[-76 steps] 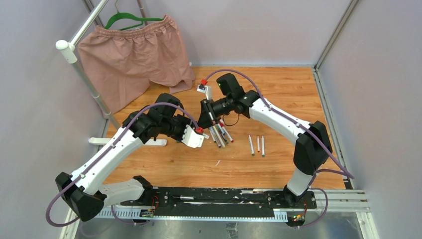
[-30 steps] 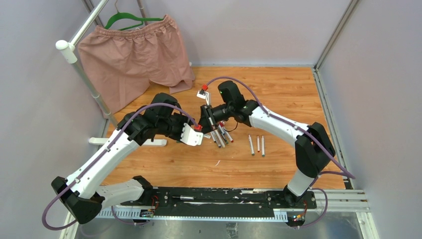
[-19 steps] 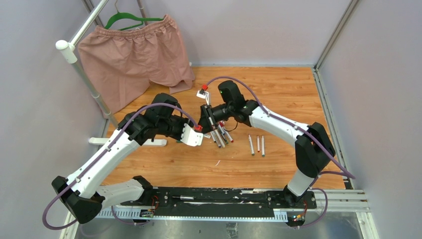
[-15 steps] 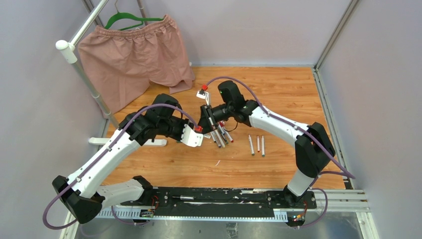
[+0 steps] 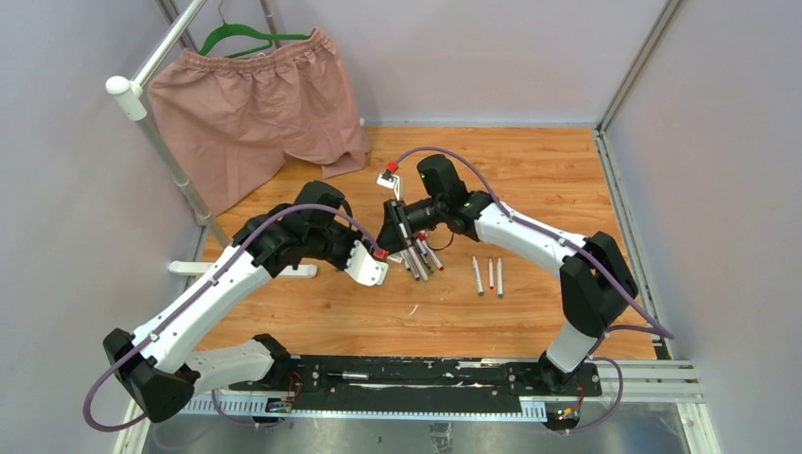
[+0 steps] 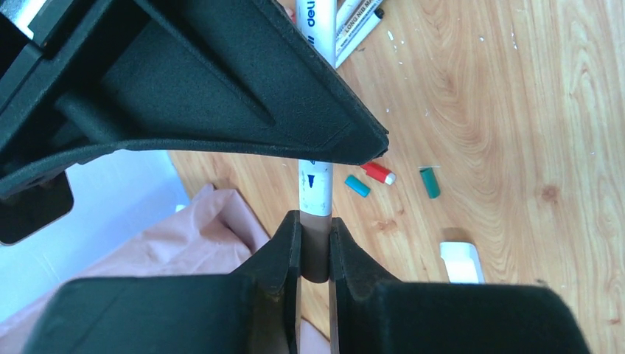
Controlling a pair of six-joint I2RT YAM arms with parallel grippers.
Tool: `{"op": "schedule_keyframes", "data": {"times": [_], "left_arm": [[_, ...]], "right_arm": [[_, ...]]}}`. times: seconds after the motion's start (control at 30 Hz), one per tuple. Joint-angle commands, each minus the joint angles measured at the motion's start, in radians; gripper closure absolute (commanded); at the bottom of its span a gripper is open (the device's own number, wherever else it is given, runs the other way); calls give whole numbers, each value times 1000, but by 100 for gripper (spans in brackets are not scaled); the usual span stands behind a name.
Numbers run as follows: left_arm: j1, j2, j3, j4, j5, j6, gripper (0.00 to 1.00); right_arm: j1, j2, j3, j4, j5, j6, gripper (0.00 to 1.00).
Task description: Open the pen caps
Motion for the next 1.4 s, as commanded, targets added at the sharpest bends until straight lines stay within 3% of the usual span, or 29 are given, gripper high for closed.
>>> {"op": "schedule_keyframes", "data": {"times": [0.0, 0.63, 0.73, 0.9, 1.03, 1.37], "left_arm": [[5, 24, -35, -54, -171, 84, 100], [333, 136, 23, -51, -99, 129, 100], [337, 149, 20, -51, -56, 83, 100], [334, 212, 32, -47, 73, -98, 100], [334, 280, 9, 18, 78, -254, 100], [304, 337, -158, 253, 7, -442, 100]], "right_arm": [[-23, -61, -51, -54, -27, -17, 100], [-35, -311, -292, -288, 97, -171, 100], [-48, -328, -295, -343, 278, -199, 100], [-73, -344, -337, -347, 851, -175, 100], [-78, -293, -367, -324, 1124, -169, 100], [-78, -189, -514, -168, 1359, -124, 100]]}}
